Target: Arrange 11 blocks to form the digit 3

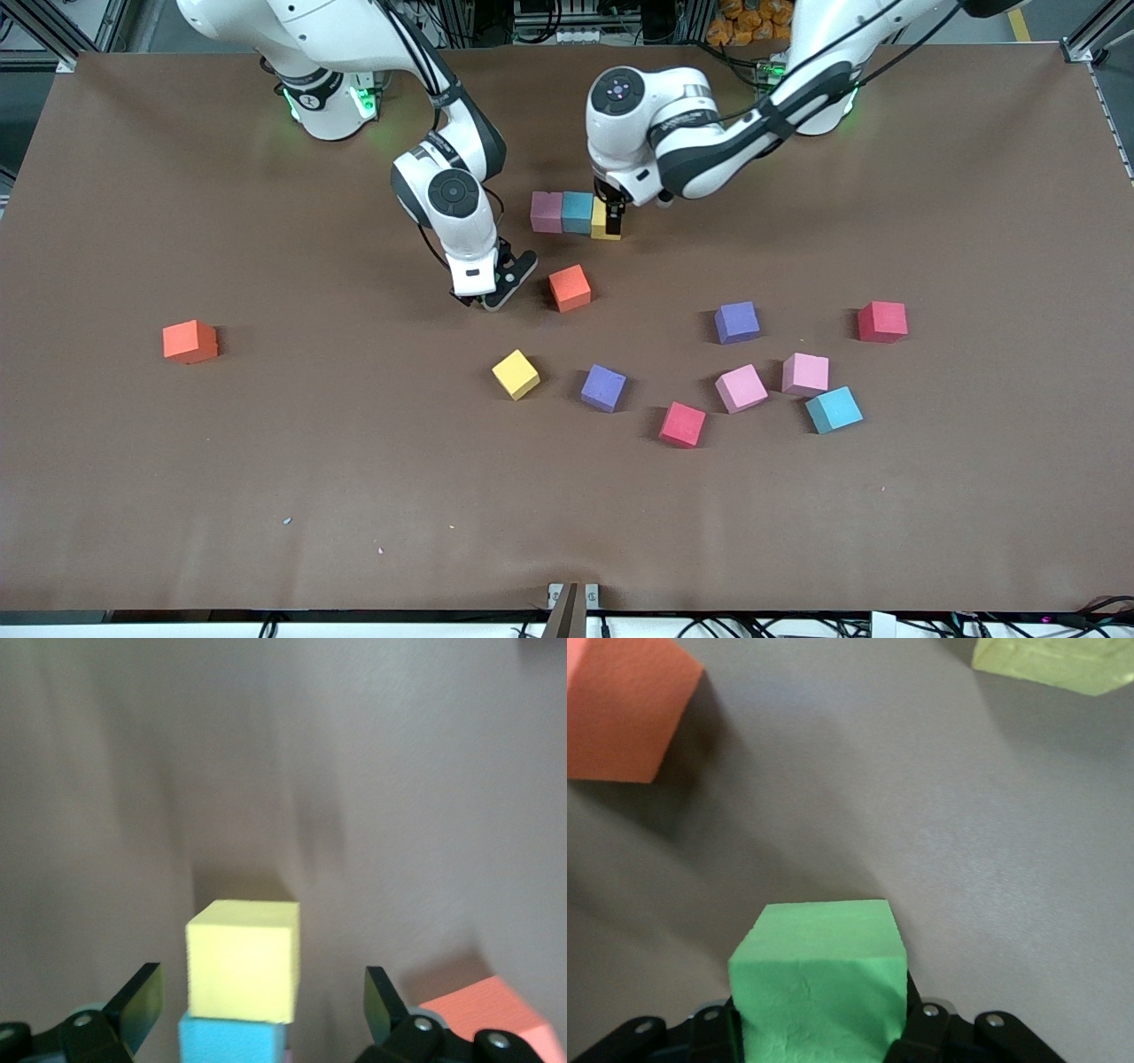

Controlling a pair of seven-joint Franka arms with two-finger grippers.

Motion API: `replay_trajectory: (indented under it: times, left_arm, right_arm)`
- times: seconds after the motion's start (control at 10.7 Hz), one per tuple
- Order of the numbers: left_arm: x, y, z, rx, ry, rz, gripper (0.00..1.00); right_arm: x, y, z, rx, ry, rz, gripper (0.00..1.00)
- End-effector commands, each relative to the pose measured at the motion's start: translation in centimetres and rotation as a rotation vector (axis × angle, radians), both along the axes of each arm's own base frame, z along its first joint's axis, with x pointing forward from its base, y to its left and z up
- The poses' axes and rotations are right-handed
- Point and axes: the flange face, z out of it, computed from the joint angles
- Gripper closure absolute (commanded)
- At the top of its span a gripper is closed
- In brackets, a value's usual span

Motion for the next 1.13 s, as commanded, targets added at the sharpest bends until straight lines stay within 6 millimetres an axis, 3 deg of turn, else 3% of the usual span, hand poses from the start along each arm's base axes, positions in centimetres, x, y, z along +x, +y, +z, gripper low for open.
replay_trajectory:
  times: [0.0, 0.28, 0.56, 0.84, 1.03]
  left_arm:
    - [1.4, 0.7, 1.0, 0.022, -0.062, 0.166, 0.0]
    - [8.4, 3.3, 1.6, -0.001, -0.092, 0.103, 0.0]
    - [13.6, 6.0, 2.2, -0.011, -0.12, -0.003, 0.0]
    - [19.9, 9.9, 0.5, -0.007, -0.12, -0.087, 0.0]
    - [23.5, 12.4, 0.3, 0.001, -0.138, -0.134, 0.0]
  right_arm:
    - [0.5, -0.9, 0.3, 0.034, 0.025, -0.09, 1.0]
    - [-0.1, -0.1, 2.0, 0.055, 0.067, -0.348, 1.0]
    - [-1.1, 1.9, 3.7, 0.044, 0.081, -0.565, 1.0]
    - [-3.5, 6.5, 5.3, 0.028, 0.092, -0.75, 1.0]
    - [-6.0, 9.0, 5.1, 0.029, 0.084, -0.829, 1.0]
